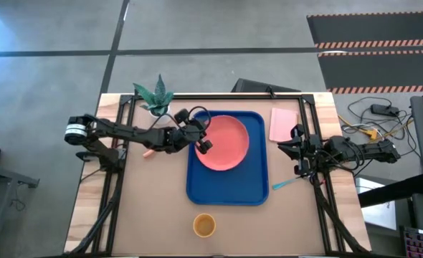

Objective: Pick and place plate/cup/fork/spoon on tray
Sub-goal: Put the orange plate on the blue tray

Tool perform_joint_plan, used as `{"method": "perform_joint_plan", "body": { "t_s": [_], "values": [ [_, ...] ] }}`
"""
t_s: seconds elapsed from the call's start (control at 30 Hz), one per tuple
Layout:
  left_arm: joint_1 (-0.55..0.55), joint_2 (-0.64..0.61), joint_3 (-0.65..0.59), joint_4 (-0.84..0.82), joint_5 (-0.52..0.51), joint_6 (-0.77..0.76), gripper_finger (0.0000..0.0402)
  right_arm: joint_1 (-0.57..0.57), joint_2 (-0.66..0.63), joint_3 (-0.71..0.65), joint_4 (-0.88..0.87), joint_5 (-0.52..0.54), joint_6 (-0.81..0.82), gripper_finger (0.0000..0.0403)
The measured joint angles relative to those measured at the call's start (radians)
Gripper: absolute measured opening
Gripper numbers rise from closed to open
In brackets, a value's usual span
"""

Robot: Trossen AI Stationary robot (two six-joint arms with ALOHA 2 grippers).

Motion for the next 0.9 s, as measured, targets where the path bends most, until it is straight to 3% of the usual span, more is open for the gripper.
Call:
{"method": "perform_joint_plan", "body": {
  "t_s": [0.17, 0.33, 0.5, 0.9],
  "values": [
    [0.0, 0.0, 0.0, -0.001, 0.013, 0.006, 0.0063, 0.0, 0.0, 0.0, 0.0, 0.0, 0.0, 0.0038],
    [0.001, 0.0, 0.0, -0.001, 0.185, 0.0, 0.0063, 0.0, 0.0, 0.0, 0.0, 0.0, 0.0, 0.0038],
    [-0.005, 0.0, -0.008, -0.005, 0.211, -0.001, 0.0063, 0.0, 0.0, 0.0, 0.0, 0.0, 0.0, 0.0038],
    [-0.035, 0.001, 0.04, -0.063, 0.26, 0.051, 0.0002, 0.0, 0.0, 0.001, 0.0, 0.0, 0.025, 0.0038]
  ]
}}
